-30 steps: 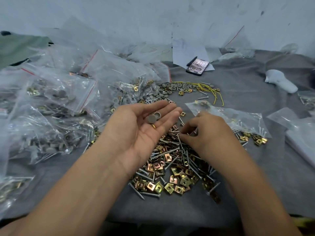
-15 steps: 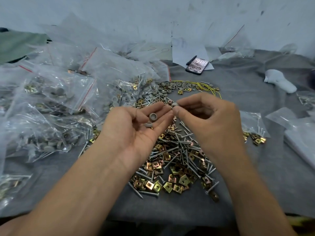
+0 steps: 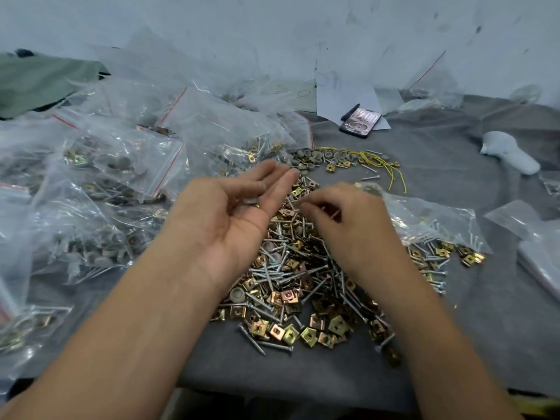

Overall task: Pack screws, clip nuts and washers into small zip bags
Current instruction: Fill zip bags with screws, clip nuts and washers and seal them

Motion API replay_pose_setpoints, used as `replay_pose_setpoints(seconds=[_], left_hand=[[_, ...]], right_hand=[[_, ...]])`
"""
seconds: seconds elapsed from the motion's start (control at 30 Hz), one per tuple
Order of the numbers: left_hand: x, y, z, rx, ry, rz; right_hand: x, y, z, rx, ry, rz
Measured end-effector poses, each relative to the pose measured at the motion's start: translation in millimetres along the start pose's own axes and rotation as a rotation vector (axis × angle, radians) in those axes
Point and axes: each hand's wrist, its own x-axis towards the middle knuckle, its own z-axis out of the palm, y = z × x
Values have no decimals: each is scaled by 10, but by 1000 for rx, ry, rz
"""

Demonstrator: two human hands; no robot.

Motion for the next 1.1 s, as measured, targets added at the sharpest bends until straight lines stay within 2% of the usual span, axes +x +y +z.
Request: replay_pose_setpoints(seconds=[0.07, 0.27, 0.6, 0.77, 1.1], left_hand=[[13, 86, 2, -7, -1, 24], [4, 242, -31, -10, 13, 34], [6, 304, -100, -53, 52, 72], [32, 297, -107, -57, 63, 108], [52, 144, -82, 20, 47, 71]], right_hand=[[-4, 4, 72, -122, -115, -7], [24, 2, 92, -299, -125, 32], [-33, 49, 10, -294, -164, 129], [-46, 3, 92, -272, -134, 124], [-35, -10, 98, -177, -78, 74]])
